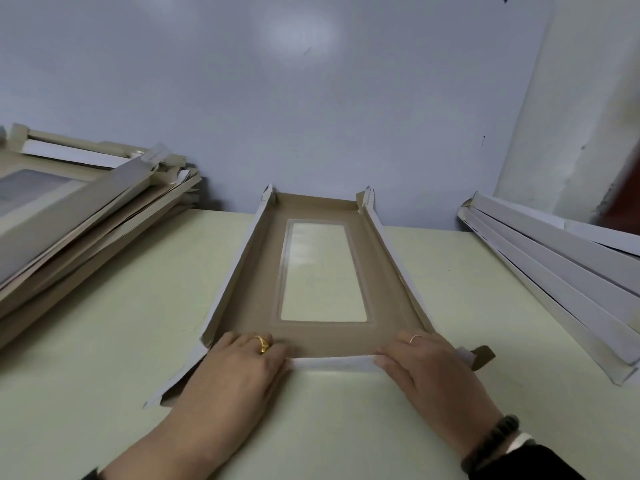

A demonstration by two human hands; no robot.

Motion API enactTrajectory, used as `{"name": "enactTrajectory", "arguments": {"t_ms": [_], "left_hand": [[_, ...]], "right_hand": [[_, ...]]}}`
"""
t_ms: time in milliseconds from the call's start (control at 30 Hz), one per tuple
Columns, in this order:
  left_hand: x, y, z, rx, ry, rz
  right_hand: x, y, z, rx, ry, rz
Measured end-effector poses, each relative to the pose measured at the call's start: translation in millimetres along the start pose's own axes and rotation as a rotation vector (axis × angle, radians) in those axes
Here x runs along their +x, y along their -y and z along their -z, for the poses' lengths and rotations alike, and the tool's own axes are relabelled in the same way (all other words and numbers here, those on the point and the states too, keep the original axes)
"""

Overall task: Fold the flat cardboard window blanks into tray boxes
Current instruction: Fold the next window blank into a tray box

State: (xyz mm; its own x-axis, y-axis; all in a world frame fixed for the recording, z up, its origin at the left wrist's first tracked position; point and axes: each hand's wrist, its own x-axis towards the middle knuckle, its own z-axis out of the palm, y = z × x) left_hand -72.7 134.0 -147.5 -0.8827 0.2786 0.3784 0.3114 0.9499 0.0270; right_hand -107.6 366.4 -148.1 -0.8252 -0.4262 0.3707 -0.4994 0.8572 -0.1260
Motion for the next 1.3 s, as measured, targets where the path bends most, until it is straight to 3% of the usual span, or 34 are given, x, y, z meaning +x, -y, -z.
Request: {"name": "enactTrajectory", "arguments": {"t_ms": [100, 333, 400, 533, 600, 700, 933, 1133, 1300], "left_hand": [[3, -12, -4, -0.010, -0.022, -0.034], [18, -20, -16, -0.103, 0.115, 0.075], [22, -17, -25, -0.080, 0.132, 0.102], [26, -13, -37, -0.089, 0.274, 0.126], [27, -11, -37, -0.096, 0.349, 0.128], [27, -3, -36, -0.086, 0.380, 0.139], [31, 5, -39, -0.131, 0.255, 0.113], [20, 2, -19, -0.237, 0.011, 0.028], [13, 0, -8, -0.363, 0.041, 0.044]], "right_hand": [[7, 9, 4, -0.134, -0.169, 0.015], [9, 14, -11, -0.115, -0.150, 0.004], [10, 18, -14, -0.047, -0.100, 0.056], [16, 26, -21, 0.055, 0.169, 0.123], [15, 13, -31, 0.088, 0.289, 0.069], [16, 0, -33, 0.061, 0.315, -0.005], [22, -2, -31, 0.114, 0.233, -0.010], [11, 5, -16, 0.039, -0.105, 0.045], [4, 8, -14, 0.002, -0.161, 0.077]]}}
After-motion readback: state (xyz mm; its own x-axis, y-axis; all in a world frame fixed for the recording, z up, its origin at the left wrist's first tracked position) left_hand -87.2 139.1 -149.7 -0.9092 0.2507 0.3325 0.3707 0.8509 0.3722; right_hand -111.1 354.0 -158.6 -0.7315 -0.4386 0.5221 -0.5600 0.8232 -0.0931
